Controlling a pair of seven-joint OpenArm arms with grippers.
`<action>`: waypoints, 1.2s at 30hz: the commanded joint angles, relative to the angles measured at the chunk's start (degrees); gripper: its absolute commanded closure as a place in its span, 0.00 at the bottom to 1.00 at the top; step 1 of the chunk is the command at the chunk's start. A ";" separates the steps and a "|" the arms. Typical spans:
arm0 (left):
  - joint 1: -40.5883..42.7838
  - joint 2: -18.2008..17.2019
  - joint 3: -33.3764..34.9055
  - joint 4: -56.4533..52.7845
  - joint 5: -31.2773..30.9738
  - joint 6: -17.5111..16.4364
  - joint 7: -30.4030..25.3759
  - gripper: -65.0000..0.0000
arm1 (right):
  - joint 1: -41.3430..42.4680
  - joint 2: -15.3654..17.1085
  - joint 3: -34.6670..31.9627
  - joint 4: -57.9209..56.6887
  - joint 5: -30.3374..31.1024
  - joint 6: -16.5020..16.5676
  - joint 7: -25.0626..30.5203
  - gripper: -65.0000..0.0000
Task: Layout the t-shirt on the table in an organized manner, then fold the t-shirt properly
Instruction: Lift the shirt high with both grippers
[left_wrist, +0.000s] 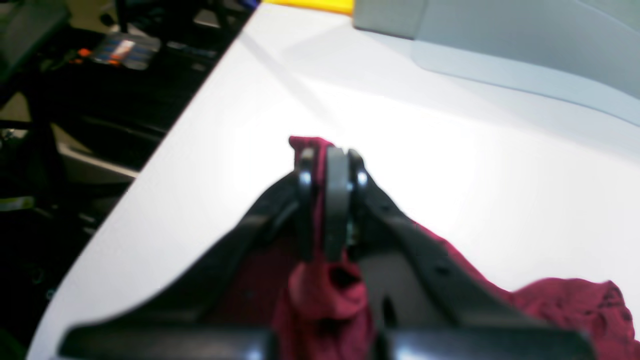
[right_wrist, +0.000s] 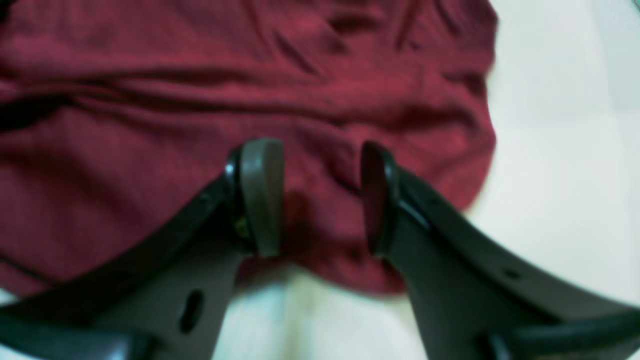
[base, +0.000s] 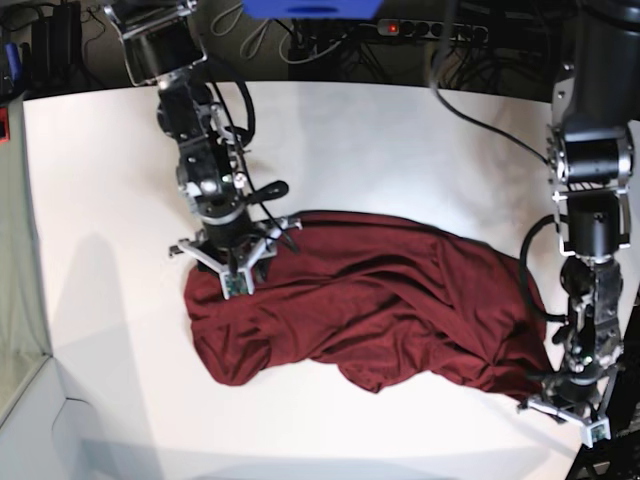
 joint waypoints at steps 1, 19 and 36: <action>-1.45 -0.56 -0.19 1.42 -0.16 -0.05 -1.19 1.00 | 1.69 -0.04 -0.09 0.21 -0.11 -0.29 1.05 0.59; -1.45 -1.88 -0.28 1.16 -0.16 -0.14 -1.19 1.00 | 6.27 1.11 0.26 -6.03 -0.11 -0.29 1.23 0.95; -4.70 -1.97 -0.45 1.95 -0.34 0.21 -6.20 1.00 | 8.73 2.25 6.42 6.98 -0.11 -0.29 0.88 1.00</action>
